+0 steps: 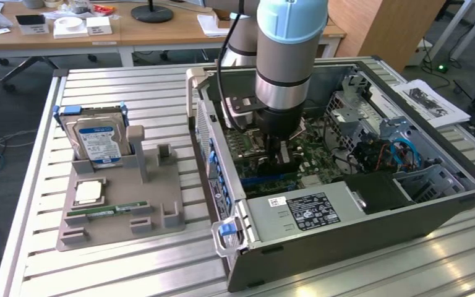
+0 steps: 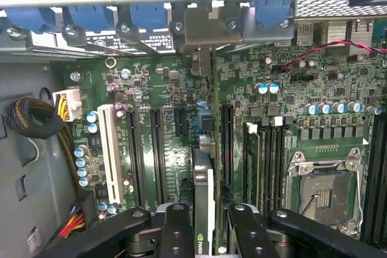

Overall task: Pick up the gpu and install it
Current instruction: 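Insert the gpu into the slot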

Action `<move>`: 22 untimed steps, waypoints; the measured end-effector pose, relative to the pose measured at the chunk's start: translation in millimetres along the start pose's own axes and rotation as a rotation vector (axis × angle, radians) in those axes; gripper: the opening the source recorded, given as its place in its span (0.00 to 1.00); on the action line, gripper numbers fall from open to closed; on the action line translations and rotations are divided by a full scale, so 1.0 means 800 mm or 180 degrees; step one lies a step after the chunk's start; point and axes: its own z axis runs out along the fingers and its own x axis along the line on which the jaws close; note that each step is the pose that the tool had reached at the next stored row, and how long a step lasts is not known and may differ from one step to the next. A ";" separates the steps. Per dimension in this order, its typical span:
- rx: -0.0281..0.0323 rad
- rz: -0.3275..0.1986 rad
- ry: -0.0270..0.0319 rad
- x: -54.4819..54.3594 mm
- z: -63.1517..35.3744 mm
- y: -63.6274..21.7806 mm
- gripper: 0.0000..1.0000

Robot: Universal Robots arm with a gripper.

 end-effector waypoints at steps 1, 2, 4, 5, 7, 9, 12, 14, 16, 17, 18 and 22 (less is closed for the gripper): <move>0.0000 0.0000 0.0000 0.000 0.000 0.000 0.27; 0.0000 -0.0001 0.0000 0.001 0.000 0.000 0.27; 0.0000 0.0000 0.0000 0.001 0.000 0.000 0.27; 0.0000 0.0000 0.0000 0.001 0.000 0.000 0.27; 0.0000 0.0000 0.0000 0.002 0.000 0.000 0.27; 0.0000 0.0000 0.0000 0.002 0.001 0.000 0.27; 0.0000 0.0000 0.0000 0.002 0.002 0.000 0.27; 0.0000 0.0000 0.0000 0.002 0.003 0.000 0.27; 0.0000 0.0000 0.0000 0.002 0.004 0.000 0.27; 0.0000 0.0000 0.0000 0.002 0.005 0.001 0.27; 0.0000 0.0000 0.0000 0.002 0.005 0.001 0.27; -0.0001 -0.0001 0.0002 0.002 0.006 0.001 0.27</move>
